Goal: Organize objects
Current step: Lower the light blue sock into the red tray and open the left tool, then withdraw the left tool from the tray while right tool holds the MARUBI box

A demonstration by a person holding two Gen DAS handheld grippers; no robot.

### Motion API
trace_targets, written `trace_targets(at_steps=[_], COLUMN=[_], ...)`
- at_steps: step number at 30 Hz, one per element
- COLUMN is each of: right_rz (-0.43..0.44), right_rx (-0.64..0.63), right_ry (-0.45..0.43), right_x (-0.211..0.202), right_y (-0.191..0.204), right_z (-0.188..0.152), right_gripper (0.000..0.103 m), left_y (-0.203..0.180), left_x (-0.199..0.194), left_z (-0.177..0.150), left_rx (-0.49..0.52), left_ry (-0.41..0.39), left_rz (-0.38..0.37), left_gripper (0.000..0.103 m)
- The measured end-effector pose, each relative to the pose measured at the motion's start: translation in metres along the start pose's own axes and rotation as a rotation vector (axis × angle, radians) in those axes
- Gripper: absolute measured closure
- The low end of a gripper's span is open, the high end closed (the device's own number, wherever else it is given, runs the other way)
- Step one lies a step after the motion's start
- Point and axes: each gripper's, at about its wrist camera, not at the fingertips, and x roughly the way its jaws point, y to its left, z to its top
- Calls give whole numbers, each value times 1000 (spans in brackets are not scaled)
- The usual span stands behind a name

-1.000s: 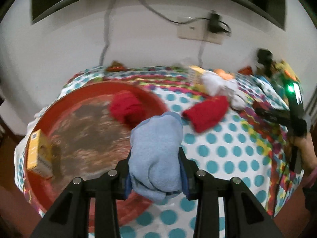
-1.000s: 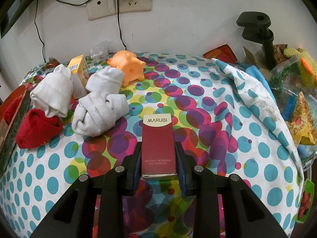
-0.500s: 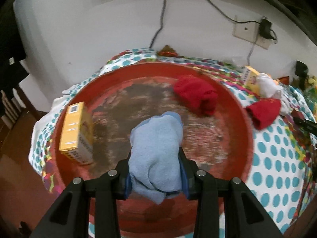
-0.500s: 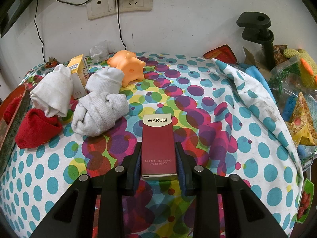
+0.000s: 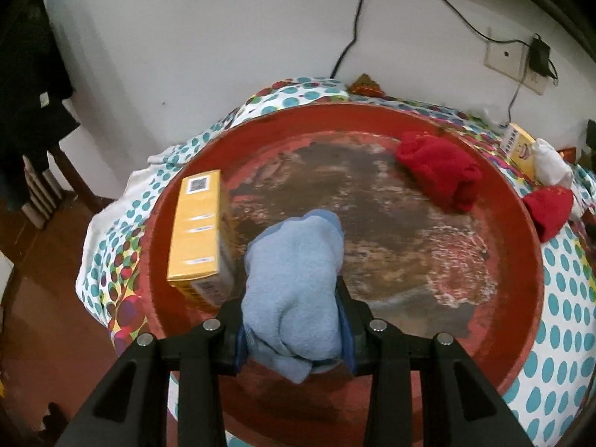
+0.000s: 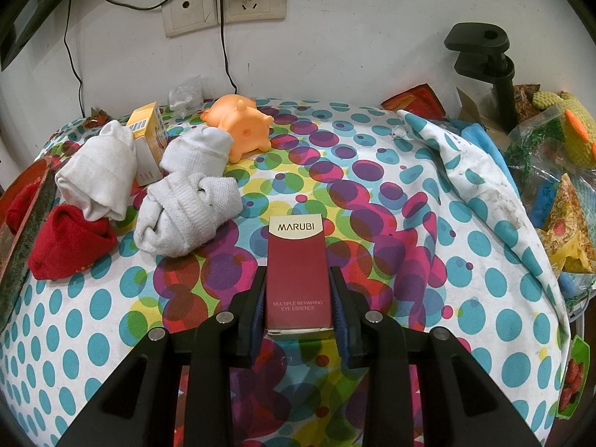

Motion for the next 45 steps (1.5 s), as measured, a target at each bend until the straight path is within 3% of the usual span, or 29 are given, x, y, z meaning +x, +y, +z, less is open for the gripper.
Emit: trace_targets(at_steps=[12,17,23,31,37,45], right_rz=[-2,-6,-9,-13,-20,-20], right_rx=[1,2,5,8,8,14], right_ry=[0,0,0,0,0,0], right_x=[0,0,0,0,0,0], right_y=[1,1,1,4,6,7], right_z=[0,0,1,2,2,3], right_gripper=[73,72,72,72,72,72], left_y=[24,19,10,-5,-9,-3], left_x=[5,1,-12,-35,-49,-63], left_z=[3,2,0,-13,-32,-54], left_rx=[-44,-31,25,64,32,-27], left_ry=[3,-4,-49,-96,-105,-115], left_rz=[10,12,46,1,-83,-33], left_gripper=[62,47,40,39,39,39])
